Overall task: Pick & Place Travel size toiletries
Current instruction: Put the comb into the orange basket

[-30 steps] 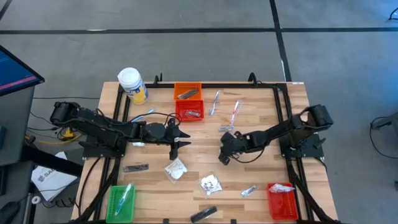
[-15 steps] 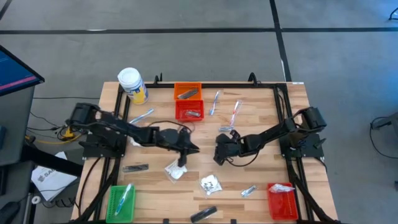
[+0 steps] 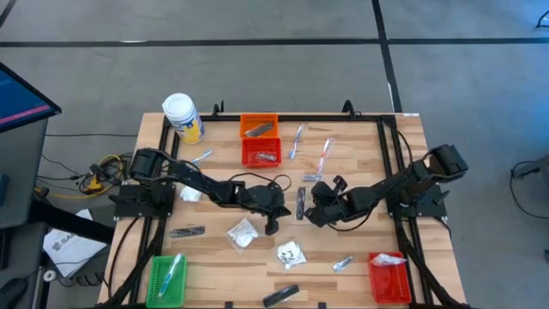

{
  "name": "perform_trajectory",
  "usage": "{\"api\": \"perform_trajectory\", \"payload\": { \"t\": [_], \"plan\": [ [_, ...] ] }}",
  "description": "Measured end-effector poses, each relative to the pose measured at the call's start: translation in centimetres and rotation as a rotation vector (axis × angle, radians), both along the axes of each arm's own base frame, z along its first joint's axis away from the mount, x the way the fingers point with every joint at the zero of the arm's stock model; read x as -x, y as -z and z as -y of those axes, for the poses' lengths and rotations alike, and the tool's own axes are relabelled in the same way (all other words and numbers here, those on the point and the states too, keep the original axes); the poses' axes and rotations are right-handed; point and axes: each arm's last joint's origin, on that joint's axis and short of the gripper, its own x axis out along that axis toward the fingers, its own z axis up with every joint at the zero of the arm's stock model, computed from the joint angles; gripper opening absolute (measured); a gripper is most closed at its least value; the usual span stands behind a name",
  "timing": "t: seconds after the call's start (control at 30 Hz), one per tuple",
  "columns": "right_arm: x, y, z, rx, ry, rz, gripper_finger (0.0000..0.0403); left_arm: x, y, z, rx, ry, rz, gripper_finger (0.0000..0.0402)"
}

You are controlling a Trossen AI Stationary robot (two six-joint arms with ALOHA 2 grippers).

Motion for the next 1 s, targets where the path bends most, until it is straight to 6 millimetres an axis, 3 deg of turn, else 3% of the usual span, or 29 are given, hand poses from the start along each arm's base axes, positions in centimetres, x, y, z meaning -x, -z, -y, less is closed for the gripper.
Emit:
{"api": "perform_trajectory", "payload": {
  "t": [0.2,0.53,1.0],
  "plan": [
    [0.4,0.3,0.6,-0.003,0.026,0.001,0.0000,-1.6,0.9,1.1,-0.005,0.025,-0.034,0.0000],
    [0.0,0.1,0.4,-0.001,-0.003,0.020,0.0000,-3.4,2.3,1.4,-0.035,0.014,-0.114,0.0000],
    [-0.1,0.0,0.3,0.000,-0.017,0.024,0.0000,-2.9,3.0,0.7,-0.090,-0.010,-0.195,0.0000]
  ]
}}
